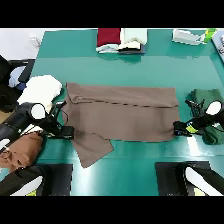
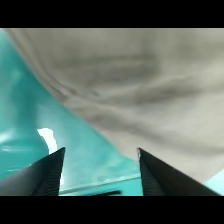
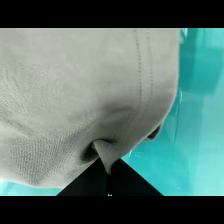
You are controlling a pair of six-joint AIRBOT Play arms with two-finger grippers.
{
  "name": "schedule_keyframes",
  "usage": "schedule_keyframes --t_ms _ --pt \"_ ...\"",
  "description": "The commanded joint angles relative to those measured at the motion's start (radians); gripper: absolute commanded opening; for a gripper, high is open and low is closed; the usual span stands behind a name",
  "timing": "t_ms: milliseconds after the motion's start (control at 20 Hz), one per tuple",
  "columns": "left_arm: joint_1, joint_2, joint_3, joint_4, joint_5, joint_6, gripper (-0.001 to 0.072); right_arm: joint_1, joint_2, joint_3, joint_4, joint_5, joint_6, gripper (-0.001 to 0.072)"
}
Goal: Fold the shirts.
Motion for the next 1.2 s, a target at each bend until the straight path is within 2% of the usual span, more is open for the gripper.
schedule_keyframes --t_ms 0,200,250,350,600,650,900,1000,1150 --pt "-0.001 0.000 -0.085 -0.100 0.090 -0.007 0.0554 0.007 0.001 0.009 0.001 0.000 0.002 0.0015" --pt "-0.001 0.000 -0.087 -0.101 0.138 -0.006 0.0552 0.007 0.001 0.009 0.002 0.000 0.003 0.0015" --pt "-0.001 0.000 -0.087 -0.100 0.145 -0.005 0.0520 0.008 0.001 0.009 0.002 0.000 0.003 0.0015" --pt "-0.001 0.000 -0.087 -0.100 0.143 -0.004 0.0364 0.008 0.001 0.009 0.002 0.000 0.002 0.0015" --pt "-0.001 0.000 -0.087 -0.079 0.121 0.021 0.0336 0.008 0.001 0.009 0.002 0.008 0.002 0.0015" --pt "-0.001 0.000 -0.087 -0.066 0.117 0.030 0.0023 0.008 0.001 0.009 0.002 0.008 0.003 0.0015" --pt "-0.001 0.031 -0.053 -0.054 0.081 0.073 0.0023 0.008 0.025 0.010 0.001 0.049 0.002 0.0014" --pt "-0.001 0.138 -0.036 -0.025 0.033 0.051 0.0022 0.007 0.092 0.010 -0.021 0.086 0.002 0.0014" --pt "-0.001 0.314 -0.035 -0.018 -0.121 0.039 0.0023 0.005 0.219 0.010 -0.063 0.179 0.002 0.0013"
